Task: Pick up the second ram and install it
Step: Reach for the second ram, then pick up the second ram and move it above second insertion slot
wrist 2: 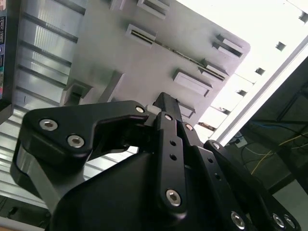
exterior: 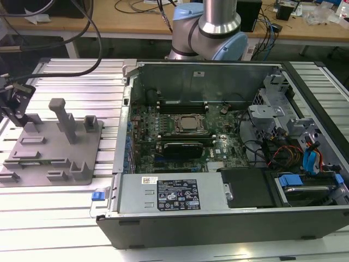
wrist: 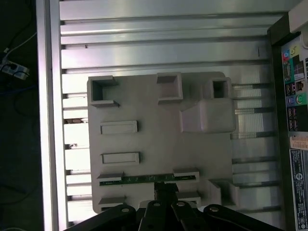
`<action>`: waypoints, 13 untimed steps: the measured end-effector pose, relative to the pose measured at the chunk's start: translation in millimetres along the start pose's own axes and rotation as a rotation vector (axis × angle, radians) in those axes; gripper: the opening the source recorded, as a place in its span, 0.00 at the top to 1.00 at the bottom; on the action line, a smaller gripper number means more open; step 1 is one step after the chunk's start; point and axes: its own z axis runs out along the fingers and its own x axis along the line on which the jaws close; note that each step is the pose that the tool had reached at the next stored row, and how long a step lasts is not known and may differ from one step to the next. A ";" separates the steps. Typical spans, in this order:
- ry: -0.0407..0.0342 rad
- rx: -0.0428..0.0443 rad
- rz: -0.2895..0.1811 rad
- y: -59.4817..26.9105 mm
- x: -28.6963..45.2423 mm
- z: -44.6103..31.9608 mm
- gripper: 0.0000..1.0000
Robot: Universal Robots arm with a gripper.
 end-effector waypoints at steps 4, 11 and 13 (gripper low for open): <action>0.0000 0.0000 0.000 0.0 0.0 0.0 0.92; 0.0000 -0.0001 0.000 0.0 0.0 0.0 0.92; 0.0001 0.0000 -0.002 0.0 0.0 0.0 0.92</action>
